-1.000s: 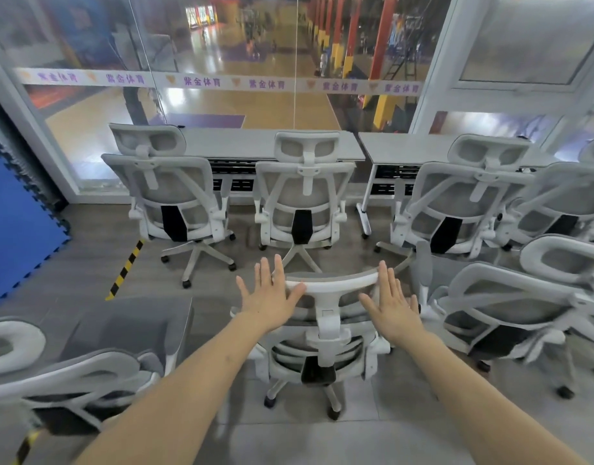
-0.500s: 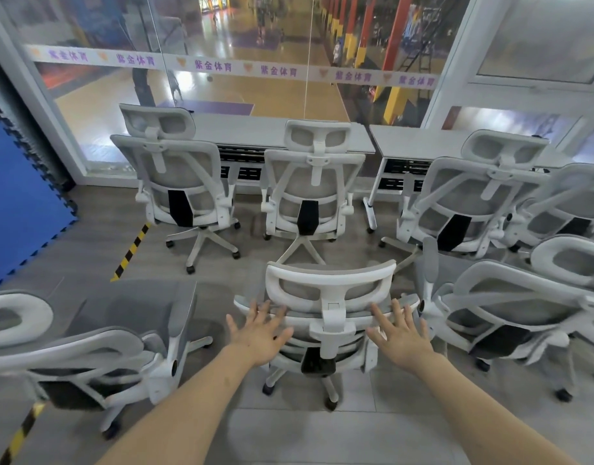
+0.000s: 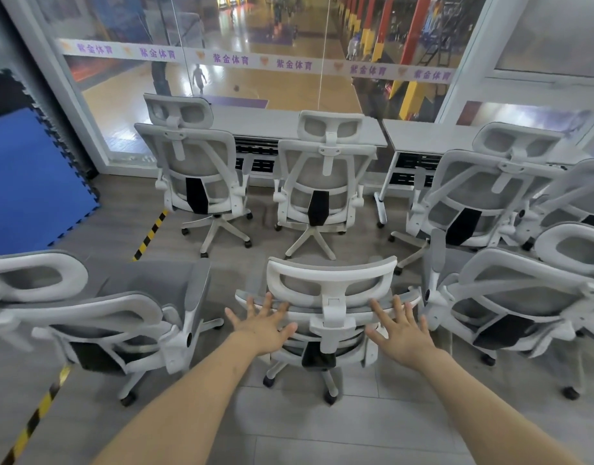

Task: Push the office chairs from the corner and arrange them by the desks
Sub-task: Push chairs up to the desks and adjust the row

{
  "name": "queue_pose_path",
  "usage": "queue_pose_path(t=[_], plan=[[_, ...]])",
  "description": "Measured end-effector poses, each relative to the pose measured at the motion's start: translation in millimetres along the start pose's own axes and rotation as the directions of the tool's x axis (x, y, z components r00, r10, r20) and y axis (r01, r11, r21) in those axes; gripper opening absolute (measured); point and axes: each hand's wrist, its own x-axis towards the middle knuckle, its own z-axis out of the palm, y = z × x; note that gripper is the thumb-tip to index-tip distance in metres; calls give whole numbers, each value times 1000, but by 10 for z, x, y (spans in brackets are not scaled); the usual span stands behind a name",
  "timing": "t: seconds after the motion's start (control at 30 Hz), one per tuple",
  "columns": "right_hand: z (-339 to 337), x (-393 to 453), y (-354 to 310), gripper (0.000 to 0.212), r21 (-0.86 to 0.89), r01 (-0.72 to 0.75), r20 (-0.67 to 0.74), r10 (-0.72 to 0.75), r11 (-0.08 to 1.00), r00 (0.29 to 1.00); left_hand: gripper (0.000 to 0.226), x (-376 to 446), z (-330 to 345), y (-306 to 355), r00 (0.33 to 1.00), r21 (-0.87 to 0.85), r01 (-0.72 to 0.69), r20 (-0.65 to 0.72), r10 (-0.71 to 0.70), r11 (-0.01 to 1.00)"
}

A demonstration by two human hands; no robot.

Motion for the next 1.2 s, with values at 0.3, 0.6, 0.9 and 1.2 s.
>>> queue_pose_path(t=[0.3,0.6,0.9,1.2], plan=[[132,-267,187,69,-30,72,-2,-73,997,997,76,-377,272,225,998,-46,52,-17,-53,998],[328,-439,276,70,-31,90,-19,-91,995,996,75,-636,445,307,996,-125,85,-12,-87,989],[289,-536,234,73,-75,79,27,-78,994,997,77,-712,552,228,998,-148,62,-15,-65,987],[349,-613,86,72,-38,46,27,-45,998,999,77,-649,508,62,1000,-95,12,-20,-14,995]])
